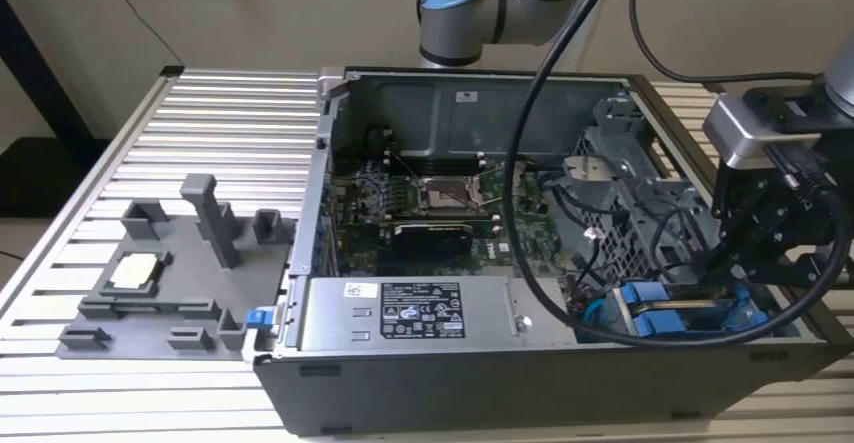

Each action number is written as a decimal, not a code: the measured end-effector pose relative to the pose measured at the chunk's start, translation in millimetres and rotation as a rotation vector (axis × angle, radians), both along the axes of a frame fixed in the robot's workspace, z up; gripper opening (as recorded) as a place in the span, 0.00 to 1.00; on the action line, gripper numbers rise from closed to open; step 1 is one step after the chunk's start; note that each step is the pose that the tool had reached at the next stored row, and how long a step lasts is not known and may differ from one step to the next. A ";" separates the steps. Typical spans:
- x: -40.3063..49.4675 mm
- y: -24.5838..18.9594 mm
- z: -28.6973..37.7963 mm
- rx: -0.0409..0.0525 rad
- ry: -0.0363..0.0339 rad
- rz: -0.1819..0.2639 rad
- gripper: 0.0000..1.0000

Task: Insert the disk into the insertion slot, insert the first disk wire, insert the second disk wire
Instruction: 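Insert the first disk wire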

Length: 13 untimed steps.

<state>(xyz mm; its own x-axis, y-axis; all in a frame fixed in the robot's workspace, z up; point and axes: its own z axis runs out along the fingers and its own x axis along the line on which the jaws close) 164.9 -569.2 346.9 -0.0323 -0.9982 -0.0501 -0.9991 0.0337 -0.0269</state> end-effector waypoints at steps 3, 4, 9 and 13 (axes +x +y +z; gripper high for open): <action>0.0 -0.3 -1.2 -0.0002 0.0000 0.000 0.19; 0.0 -0.5 -1.7 -0.0001 0.0000 0.000 0.19; 0.0 -0.5 -3.7 -0.0001 0.0000 0.000 0.19; 0.0 -0.5 -5.0 0.0000 0.0000 0.000 0.19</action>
